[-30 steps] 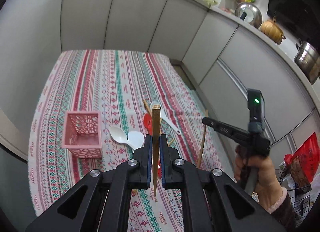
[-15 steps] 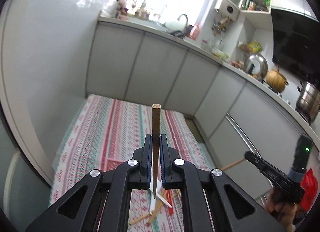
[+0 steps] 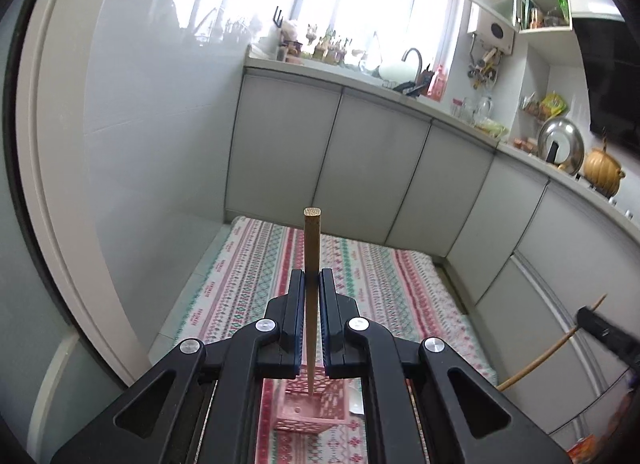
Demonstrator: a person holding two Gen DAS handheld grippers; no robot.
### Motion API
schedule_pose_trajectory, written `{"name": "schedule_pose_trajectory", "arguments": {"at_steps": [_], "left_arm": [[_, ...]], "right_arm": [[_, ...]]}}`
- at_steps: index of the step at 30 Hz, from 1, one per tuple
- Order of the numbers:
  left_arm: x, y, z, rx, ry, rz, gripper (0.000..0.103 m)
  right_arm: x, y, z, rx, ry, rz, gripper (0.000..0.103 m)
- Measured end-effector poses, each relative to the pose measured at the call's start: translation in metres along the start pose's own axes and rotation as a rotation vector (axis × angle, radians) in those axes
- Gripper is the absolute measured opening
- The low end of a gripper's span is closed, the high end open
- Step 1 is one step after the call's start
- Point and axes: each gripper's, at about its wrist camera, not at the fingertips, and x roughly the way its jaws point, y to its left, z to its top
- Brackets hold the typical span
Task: Organize utensils
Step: 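Carry both chopsticks upright to the pink basket and lower them in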
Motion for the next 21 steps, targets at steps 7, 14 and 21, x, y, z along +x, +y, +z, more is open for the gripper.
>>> {"name": "schedule_pose_trajectory", "arguments": {"at_steps": [7,14,21], "left_arm": [[0.046,0.003,-0.024,0.068,0.093,0.031,0.007],[0.074,0.017,-0.032,0.022,0.165,0.007,0.007],[0.074,0.03,-0.034,-0.01,0.177,-0.027,0.008]], "right_arm": [[-0.003,0.021,0.005,-0.005,-0.025,0.042,0.005],[-0.001,0.045,0.013,-0.018,-0.042,0.107,0.005],[0.031,0.076,0.005,-0.059,-0.019,0.128,0.005]]}}
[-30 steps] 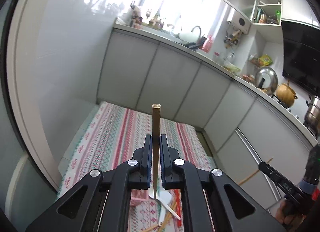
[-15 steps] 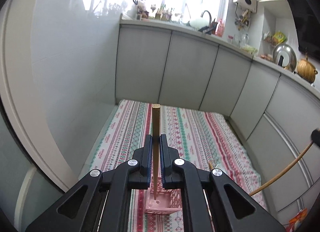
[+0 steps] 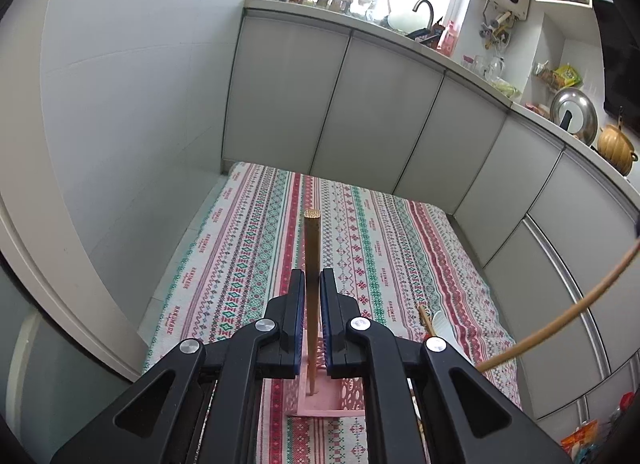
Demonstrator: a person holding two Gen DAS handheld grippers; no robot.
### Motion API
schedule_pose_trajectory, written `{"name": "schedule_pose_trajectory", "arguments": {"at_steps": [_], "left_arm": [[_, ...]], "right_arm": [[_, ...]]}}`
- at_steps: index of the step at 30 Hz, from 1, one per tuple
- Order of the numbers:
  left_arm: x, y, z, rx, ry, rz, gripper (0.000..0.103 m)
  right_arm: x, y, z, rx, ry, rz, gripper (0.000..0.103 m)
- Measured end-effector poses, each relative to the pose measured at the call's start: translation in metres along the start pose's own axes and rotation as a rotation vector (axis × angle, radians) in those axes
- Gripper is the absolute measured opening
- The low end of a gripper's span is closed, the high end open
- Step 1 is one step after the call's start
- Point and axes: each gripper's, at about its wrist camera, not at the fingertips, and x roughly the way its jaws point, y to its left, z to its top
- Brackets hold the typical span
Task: Organize utensils
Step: 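Carry both chopsticks upright to the pink basket and lower them in, then open both tools to release the chopsticks into the pink basket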
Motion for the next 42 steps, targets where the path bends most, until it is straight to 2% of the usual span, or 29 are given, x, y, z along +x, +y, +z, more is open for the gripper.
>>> {"name": "schedule_pose_trajectory", "arguments": {"at_steps": [5,7,9,13,18,21,26,27,30,32,33,34,38,40,42], "left_arm": [[-0.008,0.003,-0.002,0.008,0.013,0.005,0.013],[-0.013,0.003,-0.005,0.011,0.02,0.011,0.027],[-0.019,0.003,-0.006,0.013,0.022,0.024,0.036],[-0.028,0.01,-0.011,0.001,0.052,0.062,0.047],[-0.032,0.02,-0.015,-0.019,0.105,0.104,0.056],[-0.032,0.024,-0.019,-0.018,0.131,0.127,0.061],[-0.027,0.028,-0.024,-0.025,0.183,0.137,0.065],[-0.026,0.029,-0.024,-0.029,0.194,0.137,0.066],[-0.026,0.03,-0.026,-0.031,0.21,0.132,0.069],[-0.028,0.028,-0.027,-0.03,0.214,0.127,0.072],[-0.028,0.027,-0.026,-0.03,0.214,0.126,0.074],[-0.03,0.026,-0.027,-0.03,0.216,0.125,0.076],[-0.034,0.02,-0.032,-0.029,0.239,0.106,0.079],[-0.036,0.016,-0.037,-0.025,0.263,0.09,0.08],[-0.037,0.01,-0.041,-0.015,0.285,0.08,0.081]], "right_arm": [[0.029,0.007,-0.007,-0.009,0.028,-0.013,0.005],[0.04,0.008,-0.01,-0.016,0.038,-0.022,0.005],[0.051,0.011,-0.013,-0.028,0.065,-0.037,0.005],[0.072,0.011,-0.021,-0.056,0.131,-0.095,0.005],[0.091,0.008,-0.034,-0.052,0.201,-0.136,0.006],[0.098,0.007,-0.039,-0.042,0.217,-0.131,0.006],[0.099,0.006,-0.039,-0.001,0.234,-0.112,0.008],[0.098,0.005,-0.037,0.009,0.235,-0.107,0.015],[0.086,0.002,-0.031,0.023,0.232,-0.101,0.022],[0.076,-0.001,-0.027,0.025,0.226,-0.104,0.032],[0.069,-0.003,-0.026,0.027,0.217,-0.102,0.047],[0.062,-0.006,-0.024,0.028,0.208,-0.097,0.056],[0.038,-0.021,-0.023,0.032,0.232,-0.113,0.057],[0.027,-0.031,-0.025,0.042,0.249,-0.13,0.064],[0.019,-0.043,-0.029,0.056,0.274,-0.148,0.066]]}}
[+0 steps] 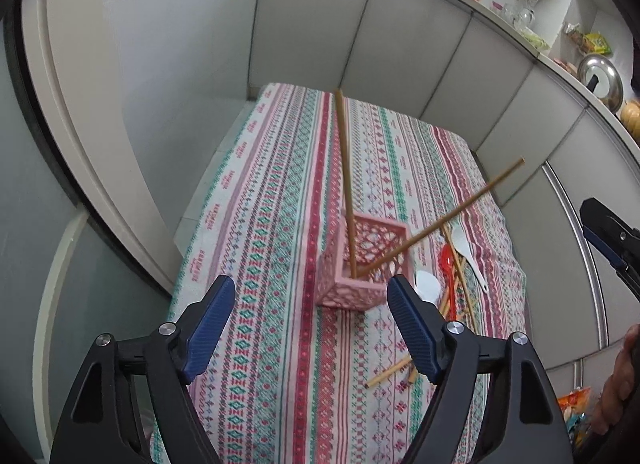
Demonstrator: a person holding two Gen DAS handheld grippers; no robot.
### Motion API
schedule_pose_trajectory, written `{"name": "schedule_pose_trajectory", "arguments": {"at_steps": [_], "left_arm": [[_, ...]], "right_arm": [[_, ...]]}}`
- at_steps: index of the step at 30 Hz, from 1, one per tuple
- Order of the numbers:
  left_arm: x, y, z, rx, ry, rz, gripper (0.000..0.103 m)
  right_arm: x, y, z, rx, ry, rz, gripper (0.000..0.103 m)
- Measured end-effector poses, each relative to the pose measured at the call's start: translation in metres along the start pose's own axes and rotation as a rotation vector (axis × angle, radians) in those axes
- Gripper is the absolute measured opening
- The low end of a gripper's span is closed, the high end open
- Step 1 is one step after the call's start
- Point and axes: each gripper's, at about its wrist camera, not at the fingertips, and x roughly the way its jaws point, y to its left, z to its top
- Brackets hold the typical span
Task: Organize utensils
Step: 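Open both tools to release the chopsticks into the pink basket, then grasp another wooden chopstick with the left tool while the right tool grasps one too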
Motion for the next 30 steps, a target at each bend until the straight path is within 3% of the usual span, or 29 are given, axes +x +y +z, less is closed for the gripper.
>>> {"name": "schedule_pose_trajectory", "arguments": {"at_steps": [7,14,23,26,28,30], "left_arm": [[0.005,-0.018,-0.021,0.06,0.083,-0.019,0.082],[0.024,-0.041,-0.047,0.127,0.177,-0.034,0.082],[0.06,-0.088,-0.083,0.236,0.326,-0.13,0.081],[0.075,-0.102,-0.091,0.263,0.363,-0.153,0.063],[0.084,-0.11,-0.094,0.28,0.379,-0.171,0.044],[0.096,-0.117,-0.096,0.3,0.391,-0.173,0.034]], "right_arm": [[-0.001,-0.049,-0.022,0.09,0.122,-0.047,0.074],[0.017,-0.085,-0.057,0.118,0.261,-0.099,0.075],[0.042,-0.135,-0.095,0.231,0.413,-0.093,0.075],[0.045,-0.149,-0.101,0.255,0.435,-0.103,0.075],[0.045,-0.155,-0.103,0.261,0.442,-0.108,0.075],[0.044,-0.159,-0.105,0.262,0.448,-0.111,0.075]]}}
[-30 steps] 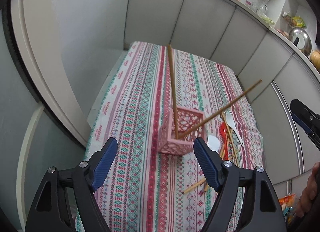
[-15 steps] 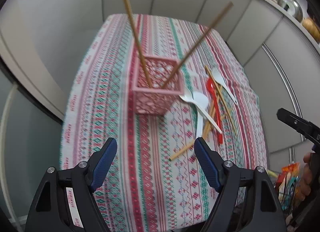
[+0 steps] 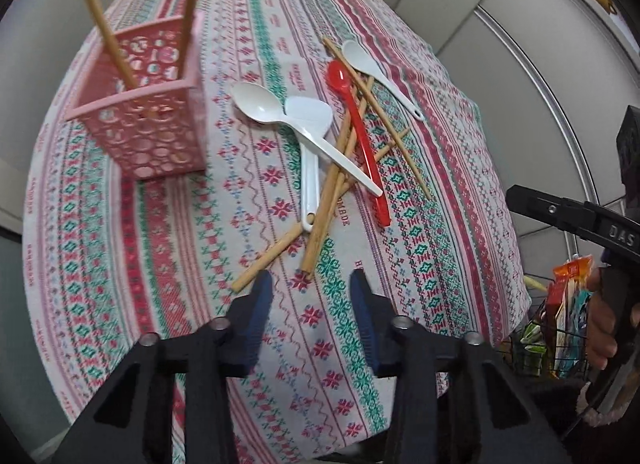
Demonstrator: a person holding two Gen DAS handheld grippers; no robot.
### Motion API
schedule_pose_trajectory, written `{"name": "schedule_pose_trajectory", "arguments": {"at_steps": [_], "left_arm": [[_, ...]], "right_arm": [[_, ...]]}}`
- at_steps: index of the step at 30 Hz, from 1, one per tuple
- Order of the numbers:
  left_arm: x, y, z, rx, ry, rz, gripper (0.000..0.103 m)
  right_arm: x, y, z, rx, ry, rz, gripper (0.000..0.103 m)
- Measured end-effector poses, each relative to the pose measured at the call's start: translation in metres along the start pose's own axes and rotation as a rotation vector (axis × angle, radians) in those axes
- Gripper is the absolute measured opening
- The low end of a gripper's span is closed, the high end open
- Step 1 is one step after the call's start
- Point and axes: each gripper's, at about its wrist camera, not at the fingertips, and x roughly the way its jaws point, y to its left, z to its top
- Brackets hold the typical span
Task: Organize utensils
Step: 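Grasp another wooden chopstick with the left tool while the right tool grasps one too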
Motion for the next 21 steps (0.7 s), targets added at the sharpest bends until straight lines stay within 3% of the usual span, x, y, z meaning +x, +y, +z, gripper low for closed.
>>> {"name": "schedule_pose_trajectory", "arguments": {"at_steps": [4,14,21], "left_arm": [[0.02,-0.004,0.01,0.028,0.015,0.019,0.022],[0.05,-0.005,0.023,0.043,0.064,0.047,0.018],[0.048,-0.004,0.023,0.039,0.066,0.011,0.011]], "right_arm": [[-0.001,-0.004,-0.002,-0.009,0.003,0.002,0.075],[0.006,-0.008,-0.007,-0.016,0.031,0.005,0.075],[0.017,-0.012,-0.007,0.011,0.065,0.03,0.075]]}}
